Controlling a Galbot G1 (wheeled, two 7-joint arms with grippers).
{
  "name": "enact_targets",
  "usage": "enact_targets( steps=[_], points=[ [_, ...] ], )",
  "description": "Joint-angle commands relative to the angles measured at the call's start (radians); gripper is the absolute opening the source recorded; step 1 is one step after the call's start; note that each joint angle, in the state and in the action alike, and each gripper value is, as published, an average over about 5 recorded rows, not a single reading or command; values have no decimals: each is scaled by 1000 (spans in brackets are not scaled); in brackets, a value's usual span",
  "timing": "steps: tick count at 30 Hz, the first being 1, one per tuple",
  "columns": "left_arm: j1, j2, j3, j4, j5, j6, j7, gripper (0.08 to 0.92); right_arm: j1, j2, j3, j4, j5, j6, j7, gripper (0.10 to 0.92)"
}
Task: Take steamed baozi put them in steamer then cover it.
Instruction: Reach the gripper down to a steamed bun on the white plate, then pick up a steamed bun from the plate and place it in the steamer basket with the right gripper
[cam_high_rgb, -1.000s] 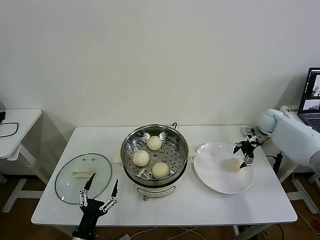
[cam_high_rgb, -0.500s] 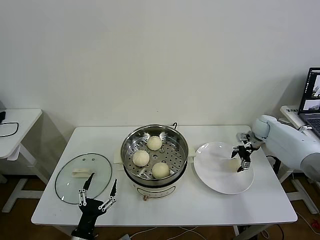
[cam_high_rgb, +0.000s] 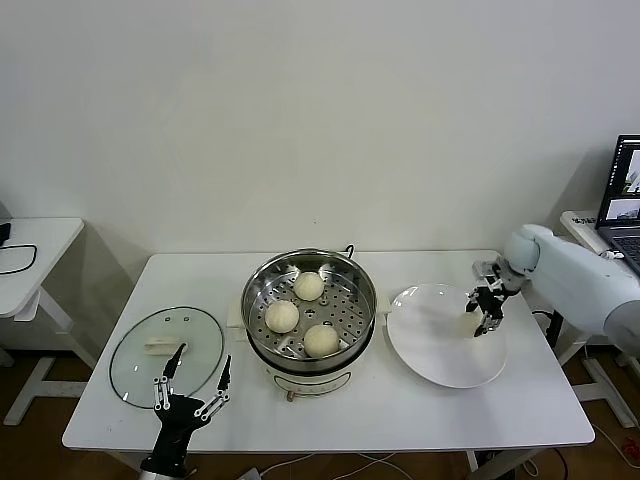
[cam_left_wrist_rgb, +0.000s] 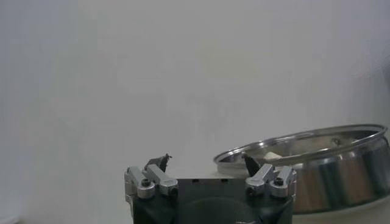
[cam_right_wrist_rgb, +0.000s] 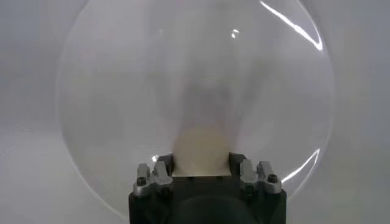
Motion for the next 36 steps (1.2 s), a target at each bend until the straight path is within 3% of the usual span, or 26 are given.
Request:
enact_targets(
  steps=[1, 7, 14, 25, 36],
  points=[
    [-1, 2, 7, -11, 1, 3, -1, 823, 349, -30, -209, 235, 161, -66, -159, 623],
    [-3, 4, 19, -20, 3, 5, -1, 823, 591, 29, -377, 426, 386, -182, -150, 628],
    [-4, 4, 30, -25, 5, 5, -2, 823, 650, 133, -421, 543, 518, -277, -72, 628],
    [-21, 13, 37, -9, 4, 6, -5, 823, 566, 312, -436, 520, 539, -329, 44, 620],
    [-25, 17, 32, 1, 2, 3, -8, 823, 470, 423, -448, 448, 472, -337, 43, 626]
  ],
)
